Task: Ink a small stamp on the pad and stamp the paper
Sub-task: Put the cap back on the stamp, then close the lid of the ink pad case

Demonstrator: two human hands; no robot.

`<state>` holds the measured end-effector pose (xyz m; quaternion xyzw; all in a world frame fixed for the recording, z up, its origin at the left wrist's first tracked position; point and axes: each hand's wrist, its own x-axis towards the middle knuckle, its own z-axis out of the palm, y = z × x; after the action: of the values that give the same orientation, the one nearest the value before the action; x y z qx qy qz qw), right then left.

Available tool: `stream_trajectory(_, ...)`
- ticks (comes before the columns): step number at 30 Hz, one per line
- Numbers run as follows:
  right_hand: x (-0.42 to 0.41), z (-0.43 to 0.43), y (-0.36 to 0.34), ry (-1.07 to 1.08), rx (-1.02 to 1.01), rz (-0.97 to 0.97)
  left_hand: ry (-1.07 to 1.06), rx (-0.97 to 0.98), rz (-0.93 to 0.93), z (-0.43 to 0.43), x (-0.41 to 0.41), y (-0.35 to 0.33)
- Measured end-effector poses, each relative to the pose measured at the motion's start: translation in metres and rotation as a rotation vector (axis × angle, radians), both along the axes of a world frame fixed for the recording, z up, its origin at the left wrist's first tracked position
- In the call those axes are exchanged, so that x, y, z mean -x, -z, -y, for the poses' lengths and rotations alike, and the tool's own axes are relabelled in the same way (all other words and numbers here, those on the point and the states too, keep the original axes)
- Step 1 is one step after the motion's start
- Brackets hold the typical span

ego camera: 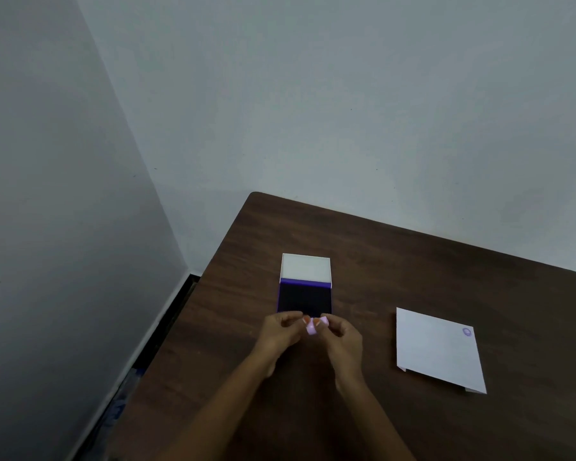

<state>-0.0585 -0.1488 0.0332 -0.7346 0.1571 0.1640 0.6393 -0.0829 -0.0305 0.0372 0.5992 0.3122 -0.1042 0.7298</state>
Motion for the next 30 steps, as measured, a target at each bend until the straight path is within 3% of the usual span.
stream_trajectory(5, -0.003, -0.006, 0.013, -0.233, 0.273, 0.213, -0.198, -0.122, -0.011, -0.019, -0.006, 0.008)
stream_trajectory(13, 0.000, -0.009, 0.040, -0.538, 0.554, 0.268, -0.241, -0.232, -0.014, -0.032, -0.011, 0.019)
stream_trajectory(19, 0.000, -0.008, 0.041, -0.501, 0.439, 0.196, -0.259, -0.295, 0.014, -0.032, -0.019, 0.023)
stream_trajectory(25, -0.030, 0.002, 0.007, -0.052, 0.187, 0.224, -0.244, -0.494, 0.023, -0.039, -0.044, 0.021)
stream_trajectory(30, -0.092, -0.006, 0.003, -0.122, 0.271, 0.216, -0.214, -0.556, 0.029, -0.046, -0.077, 0.016)
